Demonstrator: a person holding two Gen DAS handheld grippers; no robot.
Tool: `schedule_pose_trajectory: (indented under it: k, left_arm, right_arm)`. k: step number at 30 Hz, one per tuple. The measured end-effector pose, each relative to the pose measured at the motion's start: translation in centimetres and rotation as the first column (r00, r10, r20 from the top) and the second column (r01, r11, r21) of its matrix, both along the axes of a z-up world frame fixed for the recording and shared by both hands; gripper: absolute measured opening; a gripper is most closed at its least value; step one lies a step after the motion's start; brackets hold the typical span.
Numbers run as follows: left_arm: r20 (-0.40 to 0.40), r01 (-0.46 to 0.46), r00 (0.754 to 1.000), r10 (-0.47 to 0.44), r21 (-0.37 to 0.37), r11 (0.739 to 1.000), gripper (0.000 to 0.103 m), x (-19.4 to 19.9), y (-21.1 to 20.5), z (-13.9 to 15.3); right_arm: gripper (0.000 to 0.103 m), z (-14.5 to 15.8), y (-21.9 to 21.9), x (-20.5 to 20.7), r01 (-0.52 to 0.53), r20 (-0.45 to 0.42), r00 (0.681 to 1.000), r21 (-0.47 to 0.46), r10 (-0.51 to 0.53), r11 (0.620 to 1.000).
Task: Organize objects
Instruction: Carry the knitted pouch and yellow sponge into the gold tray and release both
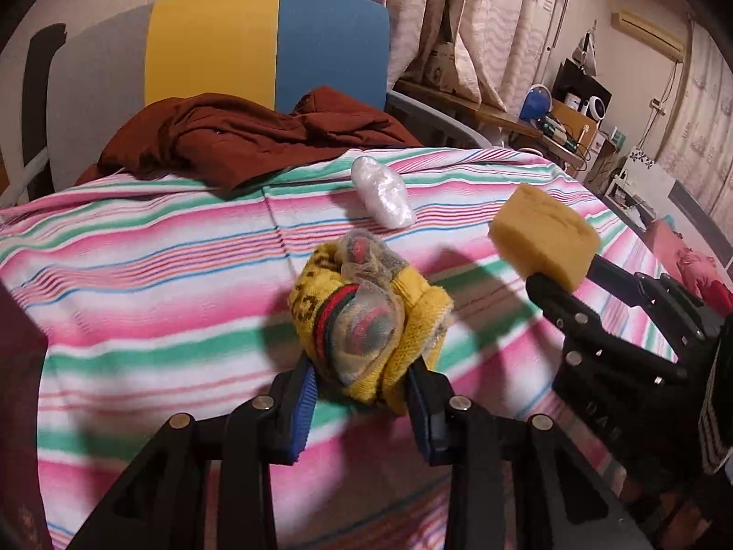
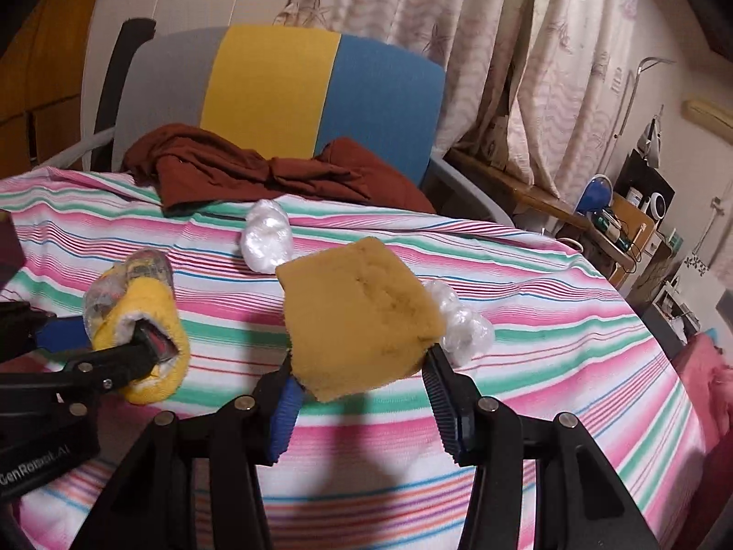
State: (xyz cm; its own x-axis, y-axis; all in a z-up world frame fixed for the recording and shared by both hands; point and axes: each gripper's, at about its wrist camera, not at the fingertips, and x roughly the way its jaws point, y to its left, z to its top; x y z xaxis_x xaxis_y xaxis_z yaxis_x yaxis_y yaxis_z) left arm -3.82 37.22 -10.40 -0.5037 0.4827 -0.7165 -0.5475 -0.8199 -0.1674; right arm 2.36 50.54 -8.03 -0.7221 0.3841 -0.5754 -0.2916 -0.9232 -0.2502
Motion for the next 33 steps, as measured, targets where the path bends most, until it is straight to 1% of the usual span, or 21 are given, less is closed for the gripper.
schedule_pose_trajectory:
  k: [5, 8, 11, 15, 18, 22, 24, 25, 28, 33]
  left_arm:
    - [-0.005, 0.003, 1.0, -0.003, 0.008, 1.0, 0.033, 1.5, -2.2, 0.0]
    - [0.001, -0.004, 1.0, 0.004, 0.012, 1.0, 0.033, 2.2, -3.5, 0.0]
    - [-0.003, -0.005, 1.0, 0.005, 0.0, 1.0, 0.033, 3.3, -4.2, 0.1]
    - [0.029, 0.005, 1.0, -0.005, 0.02, 1.0, 0.032, 4.7, -5.5, 0.3]
    - [0.041, 0.019, 0.999, -0.02, 0.032, 0.999, 0.032, 6.0, -7.0, 0.6]
    - [0.045, 0.023, 0.999, -0.026, 0.067, 0.998, 0.032, 7.3, -9.8, 1.6]
    - [0.044, 0.003, 0.999, -0.006, 0.086, 0.996, 0.032, 7.7, -11.5, 2.3]
    - [0.046, -0.008, 0.999, 0.003, 0.098, 0.995, 0.032, 7.7, -12.4, 2.6]
    - [0.05, -0.049, 0.998, 0.043, 0.132, 0.99, 0.032, 7.6, -15.1, 3.7]
    - [0.014, -0.114, 0.993, 0.113, 0.186, 0.976, 0.032, 7.5, -19.8, 6.1]
  right_arm:
    - [0.051, 0.1, -1.5, 1.8, 0.002, -0.012, 1.0, -0.005, -0.002, 1.0]
    - [0.051, -0.1, -2.8, 2.7, -0.013, -0.005, 1.0, -0.011, 0.013, 1.0]
    - [0.051, -0.3, -4.1, 3.6, -0.03, 0.006, 1.0, -0.016, 0.031, 0.999]
    - [0.051, -0.7, -5.7, 4.5, -0.056, 0.024, 0.998, -0.03, 0.057, 0.998]
    - [0.051, -0.7, -6.5, 5.3, -0.06, 0.028, 0.998, -0.074, 0.062, 0.995]
    - [0.051, -0.5, -7.0, 6.2, -0.038, 0.013, 0.999, -0.193, 0.041, 0.98]
    - [0.051, -0.2, -7.9, 6.4, -0.043, 0.01, 0.999, -0.244, 0.047, 0.969]
    - [0.051, -0.1, -8.4, 6.4, -0.051, 0.007, 0.999, -0.252, 0.054, 0.966]
    - [0.051, 0.7, -10.7, 6.4, -0.102, -0.01, 0.995, -0.256, 0.103, 0.961]
    - [0.051, 2.7, -14.8, 5.9, -0.203, -0.042, 0.979, -0.267, 0.199, 0.942]
